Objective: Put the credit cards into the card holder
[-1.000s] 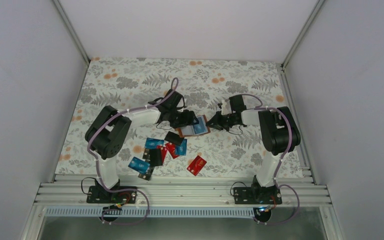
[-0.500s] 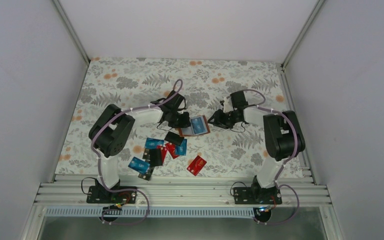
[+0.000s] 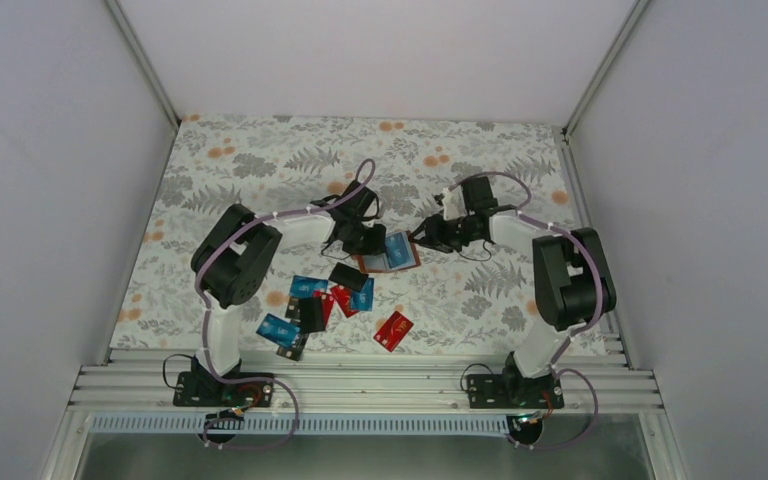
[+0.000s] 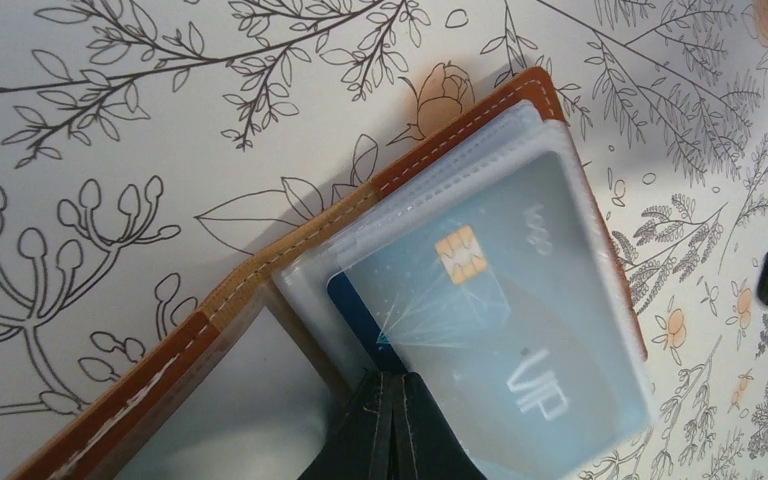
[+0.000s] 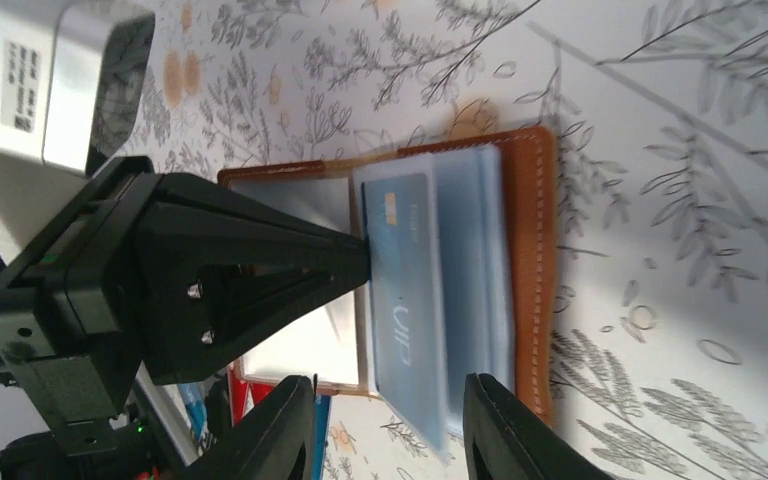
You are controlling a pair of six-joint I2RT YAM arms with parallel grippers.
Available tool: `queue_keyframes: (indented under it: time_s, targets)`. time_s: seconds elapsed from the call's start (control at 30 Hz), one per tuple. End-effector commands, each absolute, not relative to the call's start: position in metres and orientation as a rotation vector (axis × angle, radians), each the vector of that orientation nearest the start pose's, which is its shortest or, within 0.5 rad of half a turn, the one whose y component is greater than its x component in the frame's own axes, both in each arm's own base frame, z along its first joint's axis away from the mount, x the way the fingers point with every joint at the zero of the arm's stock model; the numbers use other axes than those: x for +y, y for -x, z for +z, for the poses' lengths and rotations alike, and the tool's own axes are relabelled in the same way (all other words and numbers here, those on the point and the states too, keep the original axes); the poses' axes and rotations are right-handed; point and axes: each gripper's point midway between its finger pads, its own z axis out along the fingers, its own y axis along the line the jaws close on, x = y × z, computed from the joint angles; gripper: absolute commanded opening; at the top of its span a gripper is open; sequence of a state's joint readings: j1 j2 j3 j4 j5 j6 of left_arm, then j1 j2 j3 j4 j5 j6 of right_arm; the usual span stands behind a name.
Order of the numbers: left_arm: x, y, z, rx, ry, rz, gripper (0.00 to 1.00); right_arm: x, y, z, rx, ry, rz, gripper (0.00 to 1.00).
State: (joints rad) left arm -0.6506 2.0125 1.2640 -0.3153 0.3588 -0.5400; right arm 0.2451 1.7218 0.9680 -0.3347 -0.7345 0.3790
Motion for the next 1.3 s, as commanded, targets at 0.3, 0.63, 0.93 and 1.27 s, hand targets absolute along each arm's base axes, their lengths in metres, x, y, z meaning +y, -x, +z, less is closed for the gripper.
queue_keyframes:
  time_s: [0.3, 0.63, 0.93, 1.27]
  targets:
    - [-0.325, -0.325, -0.003, 2.847, -0.290, -0.774, 0.02, 0.236, -0.322, 0.056, 2.717, 0.186, 1.304, 0.40]
    - [-0.326, -0.323, -0.006, 2.853, -0.282, -0.788, 0.02, 0.244, -0.316, 0.052, 2.733, 0.209, 1.333, 0.40]
    - [-0.332, -0.327, 0.029, 2.765, -0.293, -0.853, 0.02, 0.269, -0.311, 0.068, 2.709, 0.289, 1.378, 0.40]
    - [-0.317, -0.328, 0.071, 2.679, -0.212, -0.888, 0.03, 0.292, -0.306, 0.071, 2.724, 0.343, 1.393, 0.40]
